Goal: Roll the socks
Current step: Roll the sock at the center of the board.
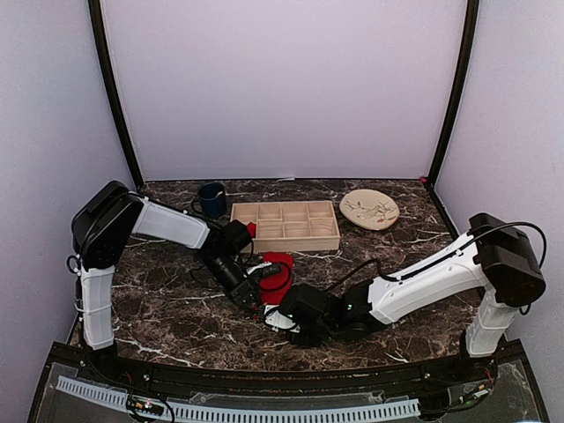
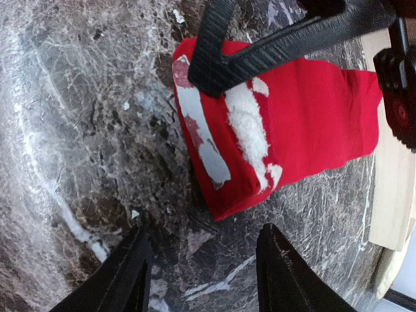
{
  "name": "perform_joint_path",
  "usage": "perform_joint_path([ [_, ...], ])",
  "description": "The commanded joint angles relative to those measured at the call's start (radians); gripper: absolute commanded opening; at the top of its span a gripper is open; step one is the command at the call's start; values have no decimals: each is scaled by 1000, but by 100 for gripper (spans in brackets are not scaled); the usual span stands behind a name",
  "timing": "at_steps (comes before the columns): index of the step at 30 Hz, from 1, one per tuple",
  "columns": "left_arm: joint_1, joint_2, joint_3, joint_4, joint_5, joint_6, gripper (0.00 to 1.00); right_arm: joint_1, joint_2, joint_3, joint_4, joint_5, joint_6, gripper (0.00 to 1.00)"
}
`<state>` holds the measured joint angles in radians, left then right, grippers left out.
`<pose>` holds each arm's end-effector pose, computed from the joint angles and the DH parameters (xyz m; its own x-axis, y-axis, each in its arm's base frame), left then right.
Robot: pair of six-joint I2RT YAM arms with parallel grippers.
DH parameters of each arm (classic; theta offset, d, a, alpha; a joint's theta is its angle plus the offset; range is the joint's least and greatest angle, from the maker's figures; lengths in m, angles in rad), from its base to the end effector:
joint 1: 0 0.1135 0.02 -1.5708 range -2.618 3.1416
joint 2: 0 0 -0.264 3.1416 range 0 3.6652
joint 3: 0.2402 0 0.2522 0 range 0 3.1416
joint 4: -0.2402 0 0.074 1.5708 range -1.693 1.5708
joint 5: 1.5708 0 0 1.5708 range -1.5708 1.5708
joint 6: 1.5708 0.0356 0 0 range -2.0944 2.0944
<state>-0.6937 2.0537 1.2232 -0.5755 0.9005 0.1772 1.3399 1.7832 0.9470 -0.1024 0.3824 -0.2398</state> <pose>0.2650 -0.2567 0.1121 -0.6591 0.6906 -0.2978 0.6220 0.2781 -0.7320 0.0925 0.3354 0.1437 0.0232 -0.8643 -0.5025 -0.8721 0.2282 -0.4328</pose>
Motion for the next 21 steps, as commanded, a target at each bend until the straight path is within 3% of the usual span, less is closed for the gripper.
perform_joint_path([
  [1,5,24,45,-80,18,51,0,27,49,53,36,94,-100,52],
  [13,5,81,112,-180,8,112,0,36,139,84,40,138,-205,55],
  [21,6,115,159,-220,8,132,0,24,167,96,-12,95,-224,49],
])
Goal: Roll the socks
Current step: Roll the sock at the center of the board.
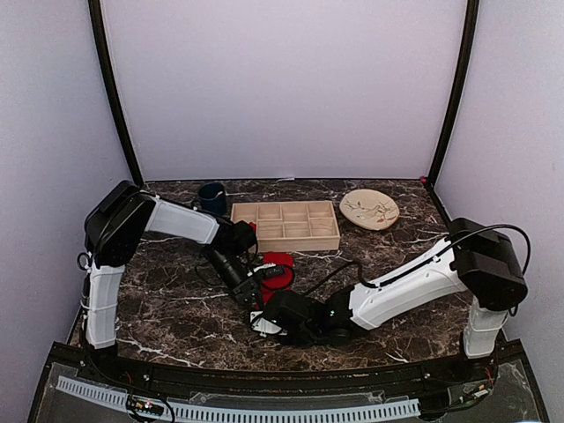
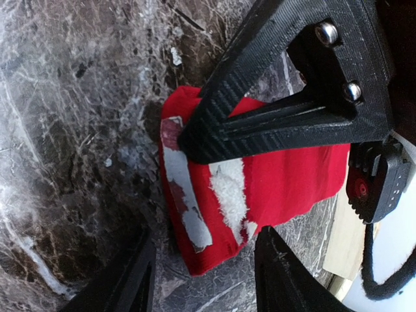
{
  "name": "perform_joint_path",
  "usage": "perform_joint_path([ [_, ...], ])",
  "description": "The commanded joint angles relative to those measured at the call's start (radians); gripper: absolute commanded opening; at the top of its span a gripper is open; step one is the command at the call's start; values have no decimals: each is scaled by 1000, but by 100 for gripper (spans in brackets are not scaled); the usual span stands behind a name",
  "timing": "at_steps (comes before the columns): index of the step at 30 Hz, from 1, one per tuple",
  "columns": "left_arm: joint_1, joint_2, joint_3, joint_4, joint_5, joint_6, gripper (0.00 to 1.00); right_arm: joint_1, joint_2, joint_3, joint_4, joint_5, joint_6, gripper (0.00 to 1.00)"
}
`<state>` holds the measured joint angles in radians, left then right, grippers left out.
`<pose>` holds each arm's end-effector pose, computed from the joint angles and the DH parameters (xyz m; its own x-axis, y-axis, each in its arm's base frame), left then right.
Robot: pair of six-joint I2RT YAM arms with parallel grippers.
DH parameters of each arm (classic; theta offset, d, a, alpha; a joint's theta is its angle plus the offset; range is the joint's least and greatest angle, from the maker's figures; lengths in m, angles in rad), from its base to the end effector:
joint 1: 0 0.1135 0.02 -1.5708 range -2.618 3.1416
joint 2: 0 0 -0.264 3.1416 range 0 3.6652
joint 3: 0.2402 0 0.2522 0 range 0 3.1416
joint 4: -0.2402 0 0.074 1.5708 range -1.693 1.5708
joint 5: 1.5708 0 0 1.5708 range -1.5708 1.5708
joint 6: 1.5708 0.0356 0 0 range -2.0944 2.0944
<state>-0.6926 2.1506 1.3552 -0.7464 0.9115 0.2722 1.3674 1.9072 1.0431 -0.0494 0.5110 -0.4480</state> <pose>0.2758 -0.2654 0.1057 -0.6310 0.7376 -0.2403 0.6005 0.2684 -0.7532 0.0930 0.3647 0.1322 0.1998 -0.9019 -0.3830 -0.7848 0.0867 -0.6136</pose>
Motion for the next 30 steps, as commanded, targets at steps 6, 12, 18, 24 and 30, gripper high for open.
perform_joint_path([
  [6,11,35,56,-79,-3,57,0,-16,77,20,-144,-54,4,42],
  [12,23,46,87,-103,-14,72,0,-56,98,58,-263,-123,50,36],
  [18,30,47,89,-107,-14,77,0,-90,88,47,-309,-175,74,35],
  [24,32,50,95,-110,-9,79,0,-122,110,72,-346,-240,84,28],
  [30,34,54,103,-108,-9,76,0,-139,136,91,-382,-310,110,19],
])
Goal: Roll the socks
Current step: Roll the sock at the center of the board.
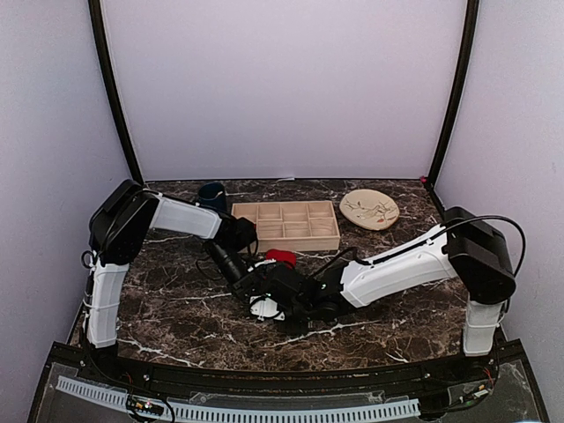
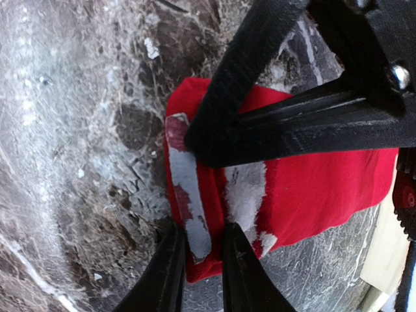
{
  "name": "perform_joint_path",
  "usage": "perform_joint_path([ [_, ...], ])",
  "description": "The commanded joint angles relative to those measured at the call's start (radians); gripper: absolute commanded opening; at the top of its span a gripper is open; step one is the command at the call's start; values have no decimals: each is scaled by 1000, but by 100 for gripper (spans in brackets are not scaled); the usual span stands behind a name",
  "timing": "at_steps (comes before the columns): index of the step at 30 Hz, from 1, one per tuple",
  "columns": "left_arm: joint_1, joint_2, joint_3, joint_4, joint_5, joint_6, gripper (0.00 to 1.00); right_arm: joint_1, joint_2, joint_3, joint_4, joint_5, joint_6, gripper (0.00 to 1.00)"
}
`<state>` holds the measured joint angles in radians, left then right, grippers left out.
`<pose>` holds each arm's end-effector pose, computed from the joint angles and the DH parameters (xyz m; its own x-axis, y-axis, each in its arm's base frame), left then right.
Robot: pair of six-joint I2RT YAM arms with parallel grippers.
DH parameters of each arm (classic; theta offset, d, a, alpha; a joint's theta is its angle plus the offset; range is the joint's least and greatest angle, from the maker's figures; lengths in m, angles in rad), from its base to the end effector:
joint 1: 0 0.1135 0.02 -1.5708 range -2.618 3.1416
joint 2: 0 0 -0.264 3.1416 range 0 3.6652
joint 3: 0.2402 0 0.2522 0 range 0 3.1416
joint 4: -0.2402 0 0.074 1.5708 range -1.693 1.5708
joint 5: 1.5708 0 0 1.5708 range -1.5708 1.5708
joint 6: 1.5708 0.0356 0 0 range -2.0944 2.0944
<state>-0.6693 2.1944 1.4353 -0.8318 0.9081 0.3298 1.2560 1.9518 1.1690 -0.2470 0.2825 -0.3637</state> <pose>0.2894 -0.2648 0.1069 -0.6222 0.7463 -0.2362 0.6033 0.2649 -0.7522 0.1301 0.3676 0.1356 0.0610 -0.9161 -0.3963 -0.9063 0.1155 -0.4065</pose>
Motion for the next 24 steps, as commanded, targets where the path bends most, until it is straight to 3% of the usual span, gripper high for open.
perform_joint_path([
  [1,10,10,24,-21,-9,16,2,-32,95,-32,-196,-93,32,17],
  [12,30,-52,-25,86,-78,-77,38,-81,83,-26,-210,-227,105,11],
  [24,93,-200,-165,307,-125,-230,46,-168,48,-25,-216,-459,157,8],
])
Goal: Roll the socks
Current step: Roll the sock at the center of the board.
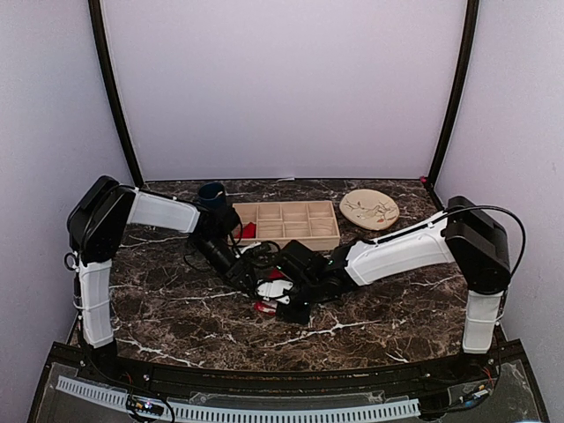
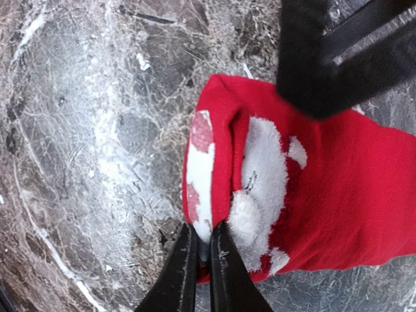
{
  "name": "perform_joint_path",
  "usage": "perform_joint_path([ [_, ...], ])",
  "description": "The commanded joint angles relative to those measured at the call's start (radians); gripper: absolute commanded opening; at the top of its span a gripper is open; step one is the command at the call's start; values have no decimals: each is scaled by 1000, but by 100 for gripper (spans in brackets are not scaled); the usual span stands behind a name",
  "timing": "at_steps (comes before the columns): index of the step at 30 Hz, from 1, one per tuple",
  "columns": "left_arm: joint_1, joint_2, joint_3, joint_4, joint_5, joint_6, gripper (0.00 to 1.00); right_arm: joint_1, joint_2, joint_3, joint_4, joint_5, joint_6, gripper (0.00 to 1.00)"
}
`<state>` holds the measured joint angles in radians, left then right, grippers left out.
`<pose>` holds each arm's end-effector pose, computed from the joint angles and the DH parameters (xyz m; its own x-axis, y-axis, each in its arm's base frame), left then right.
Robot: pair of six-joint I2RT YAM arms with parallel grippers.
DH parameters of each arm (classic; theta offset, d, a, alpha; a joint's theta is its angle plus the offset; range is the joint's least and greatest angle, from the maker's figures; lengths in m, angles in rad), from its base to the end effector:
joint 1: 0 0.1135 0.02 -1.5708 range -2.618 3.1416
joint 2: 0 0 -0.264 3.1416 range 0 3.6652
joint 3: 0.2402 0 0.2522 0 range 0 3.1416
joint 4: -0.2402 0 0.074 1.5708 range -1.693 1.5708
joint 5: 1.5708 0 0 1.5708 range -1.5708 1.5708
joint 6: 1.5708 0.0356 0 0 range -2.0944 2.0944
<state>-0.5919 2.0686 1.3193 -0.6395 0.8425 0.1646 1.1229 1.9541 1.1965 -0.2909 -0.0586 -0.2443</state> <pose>0.3038 -0.2363 0.1265 -0.7259 0.6195 -0.2988 0.6107 0.3806 -0.6944 0.1681 0.3547 0.1387 -0.1435 -0.8562 -0.4963 -0.9762 0.2050 -0.0714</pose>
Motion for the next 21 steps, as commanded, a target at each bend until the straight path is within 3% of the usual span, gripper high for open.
perform_joint_path([
  [1,17,-85,-59,133,-67,-74,47,-44,47,-51,-173,-139,42,8],
  [5,18,-130,-102,204,-111,-106,48,-81,67,-51,-185,-225,59,0],
  [13,19,-255,-219,356,-195,-161,48,-129,93,-7,-206,-419,103,0],
  [21,-10,-374,-358,534,-191,-179,48,-173,100,18,-222,-649,152,0],
])
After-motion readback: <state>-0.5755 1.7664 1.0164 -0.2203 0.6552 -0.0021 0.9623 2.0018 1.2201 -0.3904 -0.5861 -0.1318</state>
